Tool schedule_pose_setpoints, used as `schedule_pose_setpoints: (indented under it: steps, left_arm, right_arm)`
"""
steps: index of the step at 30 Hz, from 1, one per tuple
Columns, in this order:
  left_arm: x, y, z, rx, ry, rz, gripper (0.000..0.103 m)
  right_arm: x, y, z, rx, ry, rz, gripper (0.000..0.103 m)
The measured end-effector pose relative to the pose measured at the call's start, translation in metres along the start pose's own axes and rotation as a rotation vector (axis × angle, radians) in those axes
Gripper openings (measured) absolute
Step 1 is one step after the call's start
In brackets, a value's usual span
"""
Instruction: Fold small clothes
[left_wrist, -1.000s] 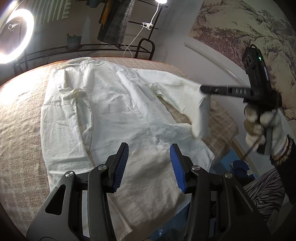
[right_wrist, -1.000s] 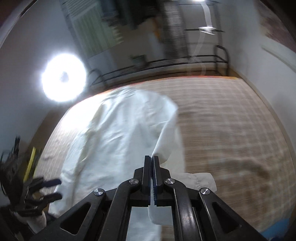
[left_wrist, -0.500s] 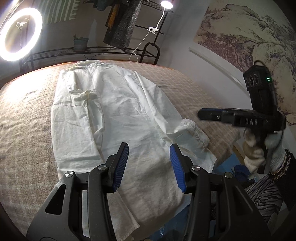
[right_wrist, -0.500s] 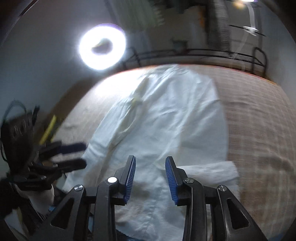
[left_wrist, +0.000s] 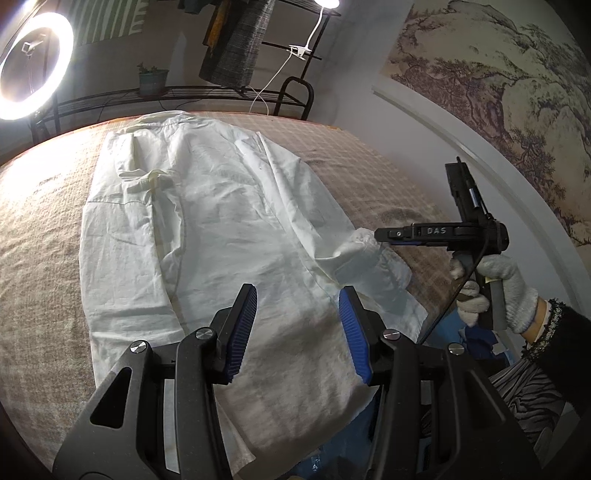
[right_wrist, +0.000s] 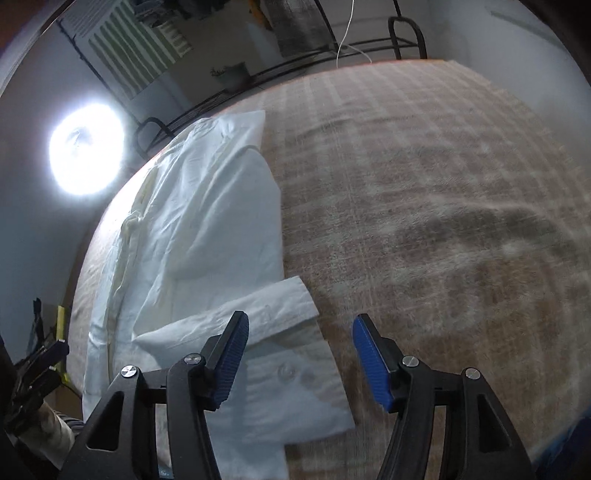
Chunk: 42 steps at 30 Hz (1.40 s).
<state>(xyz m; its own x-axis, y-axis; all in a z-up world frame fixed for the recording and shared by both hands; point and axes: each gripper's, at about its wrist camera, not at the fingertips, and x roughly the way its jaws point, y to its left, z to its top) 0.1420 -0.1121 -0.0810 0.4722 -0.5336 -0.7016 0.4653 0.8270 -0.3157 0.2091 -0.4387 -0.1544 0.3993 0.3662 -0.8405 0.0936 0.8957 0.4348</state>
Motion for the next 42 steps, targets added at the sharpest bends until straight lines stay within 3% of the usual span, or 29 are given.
schedule_pose_setpoints:
  steps: [2, 4, 5, 10, 14, 16, 17, 19, 24, 27, 30, 33, 34, 35, 42]
  left_arm:
    - [0.002, 0.003, -0.002, -0.009, 0.004, 0.008, 0.047]
    - [0.003, 0.006, -0.003, -0.022, 0.009, 0.01, 0.047]
    - [0.003, 0.008, -0.004, -0.032, 0.012, 0.01, 0.047]
    - [0.001, 0.013, -0.005, -0.061, 0.01, 0.004, 0.047]
    - [-0.001, 0.019, -0.008, -0.114, 0.015, -0.014, 0.047]
    - [-0.001, 0.022, -0.011, -0.136, 0.017, -0.013, 0.047]
    - [-0.001, 0.022, -0.013, -0.144, 0.018, -0.01, 0.047]
    - [-0.001, 0.022, -0.015, -0.152, 0.022, -0.012, 0.047]
    - [0.001, 0.02, -0.02, -0.148, 0.026, -0.008, 0.047]
    - [0.004, 0.019, -0.021, -0.157, 0.03, -0.01, 0.047]
    - [0.006, 0.019, -0.022, -0.16, 0.03, -0.007, 0.047]
    - [0.008, 0.02, -0.022, -0.158, 0.034, -0.003, 0.047]
    - [0.008, 0.021, -0.023, -0.16, 0.035, -0.002, 0.047]
    - [0.009, 0.022, -0.023, -0.166, 0.036, -0.004, 0.047]
    - [0.006, 0.026, -0.023, -0.207, 0.033, -0.035, 0.047]
  right_arm:
    - [0.009, 0.0, 0.002, -0.006, 0.016, 0.027, 0.018]
    - [0.014, 0.003, 0.001, -0.017, 0.019, 0.048, 0.003]
    - [0.012, 0.007, 0.0, -0.028, 0.005, 0.05, 0.0]
    - [-0.024, 0.042, -0.013, -0.151, -0.074, 0.101, 0.0]
    - [-0.058, 0.091, -0.035, -0.35, -0.105, 0.137, 0.0]
    - [-0.062, 0.105, -0.043, -0.425, -0.11, 0.106, 0.003]
    - [-0.057, 0.105, -0.042, -0.426, -0.106, 0.059, 0.026]
    - [-0.046, 0.089, -0.036, -0.354, -0.093, 0.009, 0.049]
    - [-0.016, 0.033, -0.01, -0.197, -0.03, -0.065, 0.05]
    - [0.0, 0.009, 0.001, -0.114, 0.005, -0.044, 0.055]
    - [0.015, 0.006, 0.003, -0.11, 0.022, -0.005, 0.051]
    - [0.025, 0.019, -0.002, -0.185, 0.022, -0.017, 0.023]
    - [0.026, 0.024, -0.004, -0.211, 0.025, -0.018, 0.002]
    - [0.026, 0.027, -0.005, -0.224, 0.038, -0.015, 0.002]
    - [-0.033, 0.072, -0.021, -0.389, -0.093, -0.024, 0.001]
